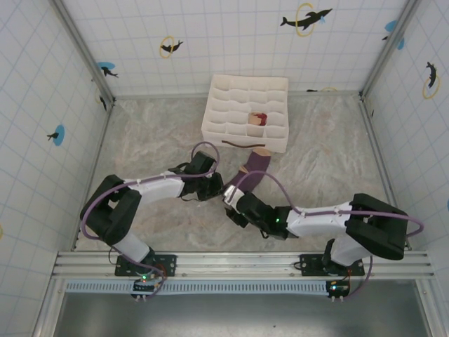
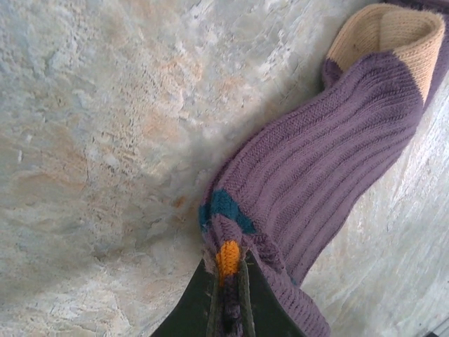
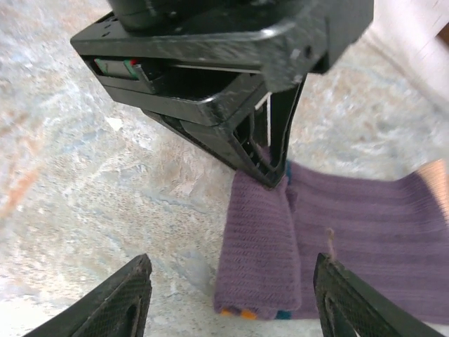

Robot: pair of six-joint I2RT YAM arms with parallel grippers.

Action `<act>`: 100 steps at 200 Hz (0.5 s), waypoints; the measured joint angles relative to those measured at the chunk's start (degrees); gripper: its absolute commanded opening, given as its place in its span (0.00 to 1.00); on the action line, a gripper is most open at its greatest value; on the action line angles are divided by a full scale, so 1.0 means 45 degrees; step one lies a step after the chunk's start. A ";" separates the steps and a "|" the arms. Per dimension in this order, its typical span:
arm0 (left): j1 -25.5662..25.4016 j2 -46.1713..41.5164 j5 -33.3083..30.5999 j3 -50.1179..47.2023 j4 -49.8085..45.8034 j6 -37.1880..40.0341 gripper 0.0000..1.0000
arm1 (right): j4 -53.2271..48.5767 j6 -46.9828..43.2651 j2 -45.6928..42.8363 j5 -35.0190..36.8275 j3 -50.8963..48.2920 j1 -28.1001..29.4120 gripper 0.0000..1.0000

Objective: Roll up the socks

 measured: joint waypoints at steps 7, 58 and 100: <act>0.0000 0.0000 0.0092 0.0000 -0.0034 0.0000 0.00 | 0.0248 -0.0335 0.0233 0.0471 0.0000 0.0170 0.60; 0.0083 0.0078 0.0602 0.0000 -0.0350 0.0005 0.00 | 0.2089 -0.2545 0.2652 0.3152 -0.0005 0.1001 0.54; 0.0141 0.0078 0.0743 0.0000 -0.0525 0.0102 0.00 | 0.2861 -0.3415 0.3730 0.3891 0.0068 0.1098 0.33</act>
